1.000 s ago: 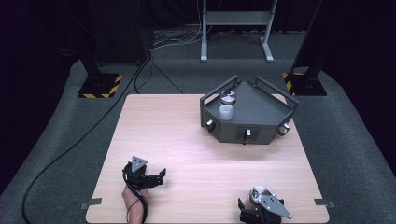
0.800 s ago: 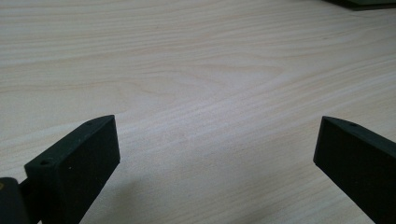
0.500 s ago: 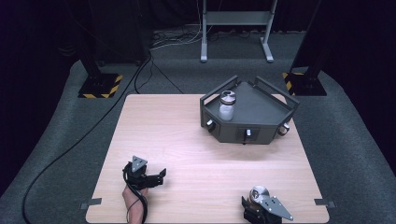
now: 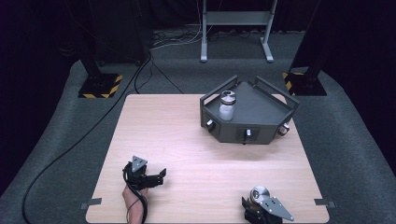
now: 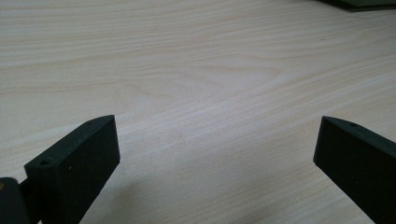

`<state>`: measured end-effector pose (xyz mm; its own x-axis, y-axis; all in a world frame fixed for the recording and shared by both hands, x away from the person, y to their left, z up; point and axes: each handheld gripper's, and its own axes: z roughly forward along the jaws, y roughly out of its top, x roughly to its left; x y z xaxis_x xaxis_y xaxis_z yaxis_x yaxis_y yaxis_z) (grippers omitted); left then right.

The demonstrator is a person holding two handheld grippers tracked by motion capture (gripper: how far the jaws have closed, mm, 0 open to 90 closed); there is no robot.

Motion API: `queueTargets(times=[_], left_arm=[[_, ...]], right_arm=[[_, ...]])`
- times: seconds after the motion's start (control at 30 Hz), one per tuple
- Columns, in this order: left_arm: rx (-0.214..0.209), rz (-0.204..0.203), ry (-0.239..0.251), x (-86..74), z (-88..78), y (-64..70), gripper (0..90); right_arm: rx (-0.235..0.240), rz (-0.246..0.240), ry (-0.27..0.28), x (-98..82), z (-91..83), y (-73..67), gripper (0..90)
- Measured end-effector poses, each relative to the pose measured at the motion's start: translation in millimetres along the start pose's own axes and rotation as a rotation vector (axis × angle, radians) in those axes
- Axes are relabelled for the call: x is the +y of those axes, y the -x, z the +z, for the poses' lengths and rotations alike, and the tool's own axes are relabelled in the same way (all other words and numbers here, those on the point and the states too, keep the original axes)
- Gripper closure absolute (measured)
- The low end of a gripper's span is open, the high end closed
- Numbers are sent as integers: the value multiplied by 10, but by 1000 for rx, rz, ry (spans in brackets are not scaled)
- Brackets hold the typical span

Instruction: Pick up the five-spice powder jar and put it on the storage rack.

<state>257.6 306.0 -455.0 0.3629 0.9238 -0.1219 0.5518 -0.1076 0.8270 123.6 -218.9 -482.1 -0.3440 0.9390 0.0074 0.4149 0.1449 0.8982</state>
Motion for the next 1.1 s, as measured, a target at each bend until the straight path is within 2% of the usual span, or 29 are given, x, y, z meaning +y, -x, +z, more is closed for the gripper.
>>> queueTargets(times=[0.5,1.1], left_arm=[[-2,1,3,-5,-2,-2,2],[-5,0,4,-8,-3,-6,2]], right_arm=[[-3,3,8,26,-71,-3,300],[-26,-6,19,149,-158,77,300]])
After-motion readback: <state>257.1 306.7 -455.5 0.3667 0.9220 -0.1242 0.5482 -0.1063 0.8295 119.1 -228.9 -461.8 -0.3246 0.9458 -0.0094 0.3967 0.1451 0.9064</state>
